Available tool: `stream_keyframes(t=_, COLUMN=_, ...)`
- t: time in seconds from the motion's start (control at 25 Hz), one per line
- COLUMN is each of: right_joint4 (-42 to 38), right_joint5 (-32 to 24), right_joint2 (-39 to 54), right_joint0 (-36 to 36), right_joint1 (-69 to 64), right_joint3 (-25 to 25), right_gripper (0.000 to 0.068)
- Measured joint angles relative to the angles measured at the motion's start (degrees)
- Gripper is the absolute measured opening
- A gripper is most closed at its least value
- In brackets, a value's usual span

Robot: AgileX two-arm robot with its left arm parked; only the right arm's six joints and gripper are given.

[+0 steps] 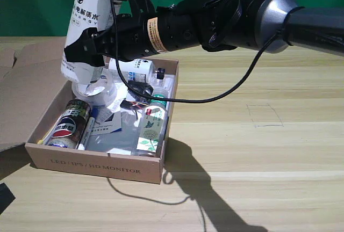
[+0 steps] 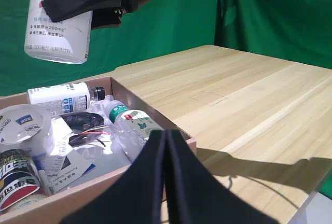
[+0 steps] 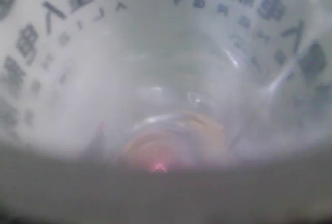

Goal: Place the white bottle into the box.

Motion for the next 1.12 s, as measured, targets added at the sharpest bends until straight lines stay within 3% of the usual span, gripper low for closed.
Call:
stream_keyframes(t=0.28, right_joint4=-2.0, right_joint5=0.0, right_joint2=0.0, right_joint0=-0.1, right_joint1=0.0, right_joint3=-0.2, right_gripper=0.0552)
stream_keyframes(t=0.4, right_joint4=-2.5, right_joint5=0.1, right_joint2=0.0, right_joint0=-0.1, right_joint1=0.0, right_joint3=-0.2, right_gripper=0.0652)
stream_keyframes(t=0.48, right_joint4=-2.8, right_joint5=0.1, right_joint2=0.0, right_joint0=-0.1, right_joint1=0.0, right_joint3=-0.3, right_gripper=0.0678)
stream_keyframes(t=0.76, right_joint4=-3.8, right_joint5=0.1, right_joint2=0.0, right_joint0=-1.1, right_joint1=-0.7, right_joint3=-0.2, right_gripper=0.0678)
stream_keyframes(t=0.88, right_joint4=-3.2, right_joint5=0.2, right_joint2=0.0, right_joint0=-4.6, right_joint1=-2.9, right_joint3=-0.2, right_gripper=0.0630)
stream_keyframes(t=1.08, right_joint4=-2.9, right_joint5=3.0, right_joint2=0.0, right_joint0=-14.9, right_joint1=-8.8, right_joint3=-0.2, right_gripper=0.0453)
stream_keyframes(t=1.12, right_joint4=-3.5, right_joint5=3.7, right_joint2=0.0, right_joint0=-18.1, right_joint1=-10.4, right_joint3=-0.2, right_gripper=0.0386)
